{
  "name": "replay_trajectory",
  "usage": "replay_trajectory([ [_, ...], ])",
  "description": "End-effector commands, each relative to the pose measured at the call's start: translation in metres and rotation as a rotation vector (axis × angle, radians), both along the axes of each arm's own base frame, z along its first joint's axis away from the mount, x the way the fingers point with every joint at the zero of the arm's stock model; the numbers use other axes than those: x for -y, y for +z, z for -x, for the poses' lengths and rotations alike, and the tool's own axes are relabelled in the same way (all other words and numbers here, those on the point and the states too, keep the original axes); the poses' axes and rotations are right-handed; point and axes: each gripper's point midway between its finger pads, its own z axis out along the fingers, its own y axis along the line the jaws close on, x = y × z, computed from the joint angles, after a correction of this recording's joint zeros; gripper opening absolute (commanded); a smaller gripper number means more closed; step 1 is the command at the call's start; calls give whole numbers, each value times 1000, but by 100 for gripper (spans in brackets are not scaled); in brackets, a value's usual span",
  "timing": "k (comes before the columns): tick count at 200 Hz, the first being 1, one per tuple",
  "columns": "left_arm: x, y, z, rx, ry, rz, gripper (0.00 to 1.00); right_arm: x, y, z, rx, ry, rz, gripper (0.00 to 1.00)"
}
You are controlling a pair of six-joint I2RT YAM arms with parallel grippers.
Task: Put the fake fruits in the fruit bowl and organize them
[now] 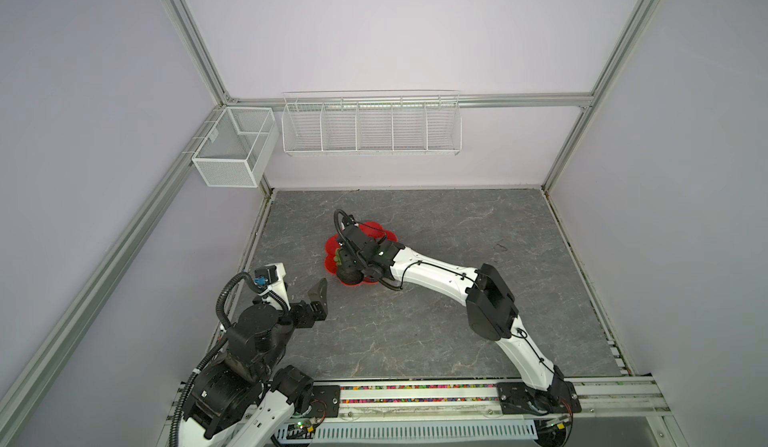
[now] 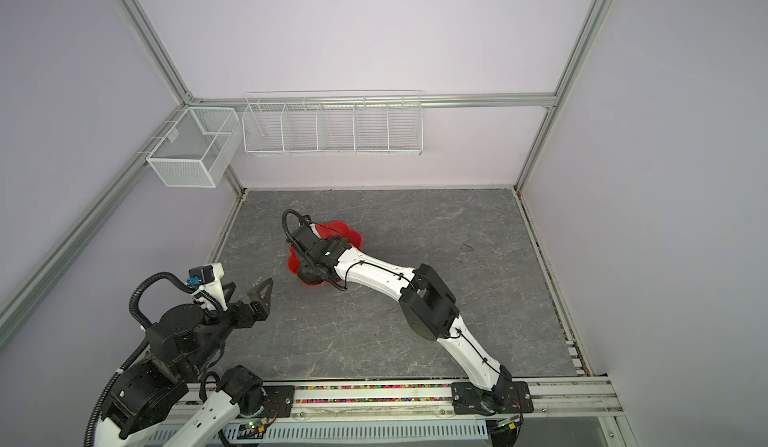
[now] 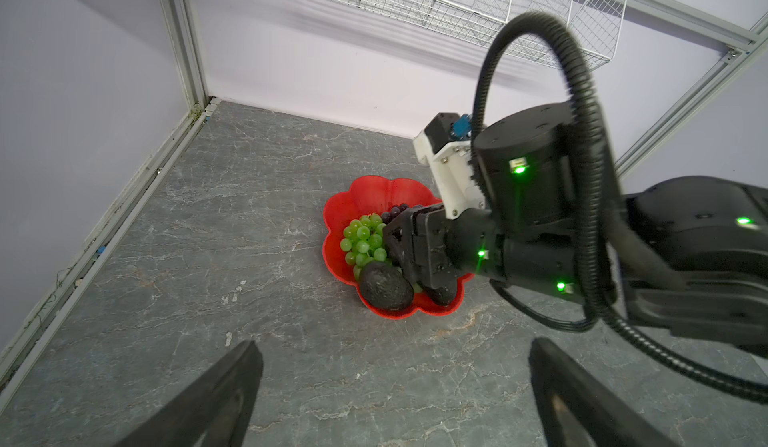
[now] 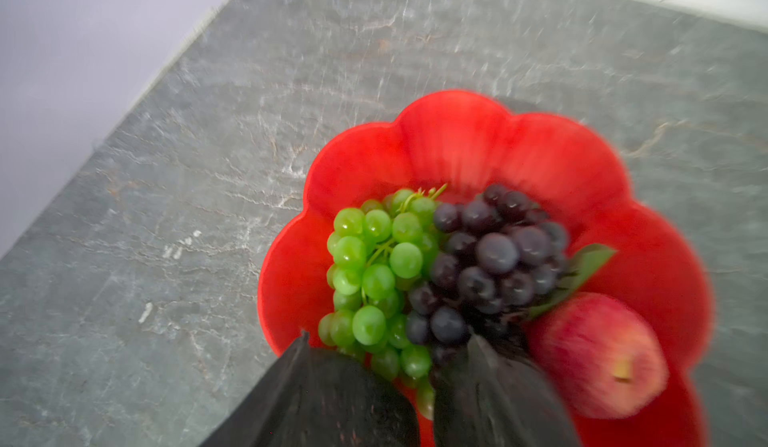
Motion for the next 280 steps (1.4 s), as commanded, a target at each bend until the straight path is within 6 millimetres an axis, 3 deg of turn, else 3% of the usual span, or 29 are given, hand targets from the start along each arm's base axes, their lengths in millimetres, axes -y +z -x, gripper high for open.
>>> replay_trajectory([
  [1, 0, 2, 1, 3, -4, -5, 100, 38, 118, -6, 210, -56, -134, 62],
  [7, 0, 1, 0, 0, -3, -6, 100, 50, 130, -2, 238, -66, -141, 63],
  [19, 0, 0, -1, -5, 2, -15, 100, 89, 151, 6, 303, -123, -138, 74],
  [38, 3, -7, -8, -38, 8, -33, 99, 164, 153, 27, 387, -223, -115, 100],
  [44, 4, -10, -11, -56, 14, -37, 99, 191, 149, 33, 403, -258, -104, 89],
  [88, 26, -17, -51, -110, 53, -7, 99, 373, 98, 78, 367, -459, 155, 89],
  [100, 11, -24, -64, -78, 161, -63, 99, 409, 93, 87, 373, -529, 181, 89],
  [131, -38, -47, -79, -16, 472, -236, 99, 467, 92, 99, 468, -688, 139, 89],
  [151, -64, -70, -89, 40, 599, -290, 99, 491, 71, 90, 550, -746, 176, 89],
  [183, -107, -114, -107, 57, 674, -248, 99, 521, -6, 63, 407, -807, 78, 89],
  [200, -124, -139, -108, 89, 701, -216, 99, 522, -21, 51, 445, -803, 38, 89],
  [241, -114, -145, -135, 102, 637, -232, 99, 509, -21, 9, 546, -689, 115, 89],
  [246, -112, -131, -146, 145, 638, -221, 99, 505, -21, 2, 552, -655, 142, 89],
  [257, -110, -129, -157, 177, 626, -230, 99, 496, -29, -10, 542, -593, 160, 89],
  [266, -105, -135, -164, 183, 593, -237, 99, 492, -41, -16, 519, -575, 170, 89],
  [280, -101, -142, -175, 222, 574, -241, 99, 496, -43, -16, 549, -585, 152, 89],
])
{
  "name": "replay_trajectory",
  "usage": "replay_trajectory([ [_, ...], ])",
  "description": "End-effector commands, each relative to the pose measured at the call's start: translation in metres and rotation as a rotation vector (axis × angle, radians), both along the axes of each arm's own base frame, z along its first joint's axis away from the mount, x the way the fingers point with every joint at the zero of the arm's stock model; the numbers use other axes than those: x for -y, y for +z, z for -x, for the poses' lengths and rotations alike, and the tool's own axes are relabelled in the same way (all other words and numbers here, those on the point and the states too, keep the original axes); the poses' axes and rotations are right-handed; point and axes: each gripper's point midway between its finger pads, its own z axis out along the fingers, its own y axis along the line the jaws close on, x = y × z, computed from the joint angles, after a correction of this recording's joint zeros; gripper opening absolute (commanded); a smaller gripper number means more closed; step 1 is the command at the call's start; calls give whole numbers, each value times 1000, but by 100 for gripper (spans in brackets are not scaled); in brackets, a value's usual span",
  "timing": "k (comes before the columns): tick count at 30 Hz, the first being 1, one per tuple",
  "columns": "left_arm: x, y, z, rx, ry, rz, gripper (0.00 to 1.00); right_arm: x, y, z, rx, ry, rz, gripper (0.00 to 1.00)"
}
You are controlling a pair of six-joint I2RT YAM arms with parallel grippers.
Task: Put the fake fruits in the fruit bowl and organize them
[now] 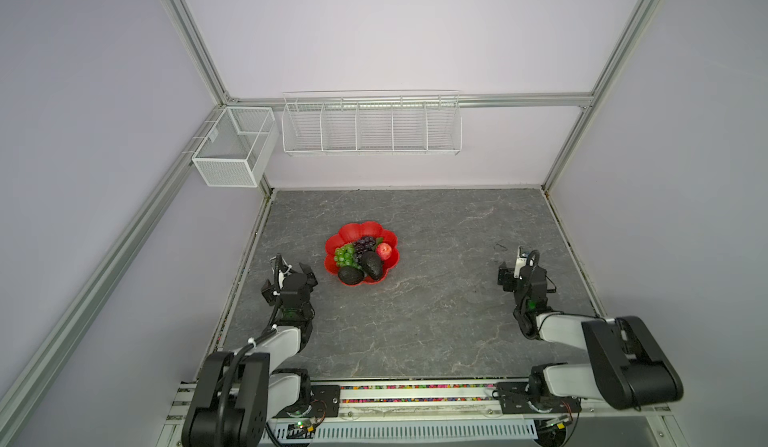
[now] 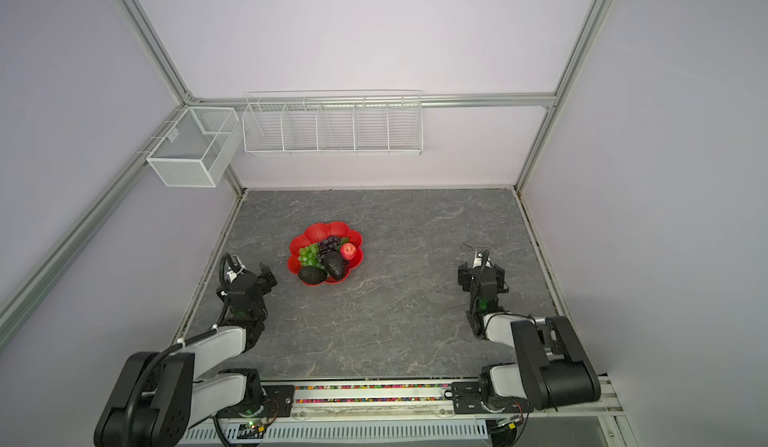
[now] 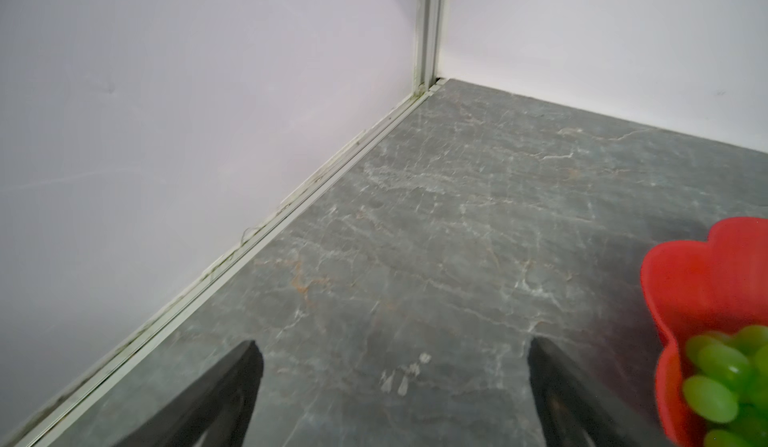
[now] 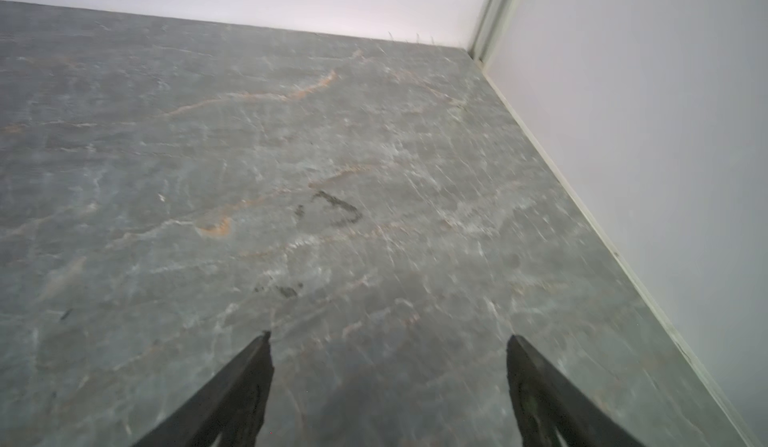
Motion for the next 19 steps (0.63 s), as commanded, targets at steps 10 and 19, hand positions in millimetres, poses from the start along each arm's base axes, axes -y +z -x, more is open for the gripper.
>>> replay_trajectory([
  [10, 22, 16, -50, 102, -132, -40, 99, 0, 10, -36, 27, 107, -89, 89],
  [19, 28, 13, -57, 87, -169, -65, 99, 0, 11, -36, 30, 116, -96, 89],
])
